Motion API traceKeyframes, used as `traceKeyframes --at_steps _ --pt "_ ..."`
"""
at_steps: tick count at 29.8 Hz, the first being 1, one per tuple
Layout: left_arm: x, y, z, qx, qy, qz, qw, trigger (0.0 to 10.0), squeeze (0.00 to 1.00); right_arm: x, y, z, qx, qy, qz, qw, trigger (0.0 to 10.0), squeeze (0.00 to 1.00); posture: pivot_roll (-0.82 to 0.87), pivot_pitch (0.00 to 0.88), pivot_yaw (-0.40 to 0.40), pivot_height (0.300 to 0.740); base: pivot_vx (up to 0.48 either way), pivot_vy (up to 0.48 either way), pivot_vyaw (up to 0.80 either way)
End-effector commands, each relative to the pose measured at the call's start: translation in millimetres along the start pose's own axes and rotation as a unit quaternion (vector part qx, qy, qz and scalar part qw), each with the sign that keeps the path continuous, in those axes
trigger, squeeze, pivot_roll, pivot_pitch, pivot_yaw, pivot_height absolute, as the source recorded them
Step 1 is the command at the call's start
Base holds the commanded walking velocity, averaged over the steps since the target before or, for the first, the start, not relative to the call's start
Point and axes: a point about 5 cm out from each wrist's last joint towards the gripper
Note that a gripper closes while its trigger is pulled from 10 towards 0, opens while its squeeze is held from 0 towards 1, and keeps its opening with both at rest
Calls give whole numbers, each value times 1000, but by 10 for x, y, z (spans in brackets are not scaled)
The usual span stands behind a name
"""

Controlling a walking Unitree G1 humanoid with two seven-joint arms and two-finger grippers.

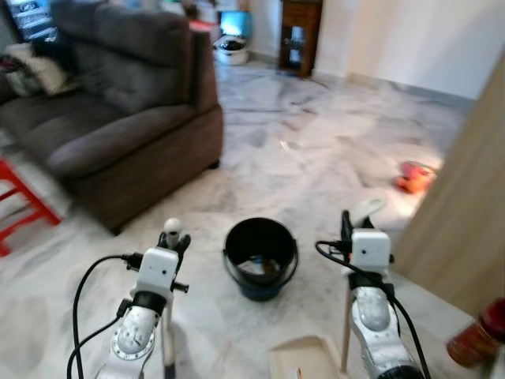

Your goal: Sweep floor

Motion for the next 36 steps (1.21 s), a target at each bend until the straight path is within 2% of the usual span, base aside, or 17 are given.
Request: traceKeyframes --at_steps 1,17,36 --pt "-65 67 -52 17 8 -17 1000 10000 0 -17 33 -14 8 0 -9 1000 10000 0 114 0 38 740 0 0 0" --pt "-71 106 -130 25 4 -16 1000 10000 0 -8 34 -34 2 -7 -19 1000 10000 0 109 10 39 740 0 0 0" --pt "-87 71 -178 9 0 -40 999 10000 0 0 60 -85 4 -12 -9 1000 10000 0 105 0 46 740 0 -41 -789"
Point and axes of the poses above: a point about 5 cm out from each wrist's last joint towards the gripper, its own z axis pointing back from the gripper into the wrist, its own y axis along the axis of the wrist's last joint, x = y × z, and after that the axes turned 8 degrees about -z, right-handed
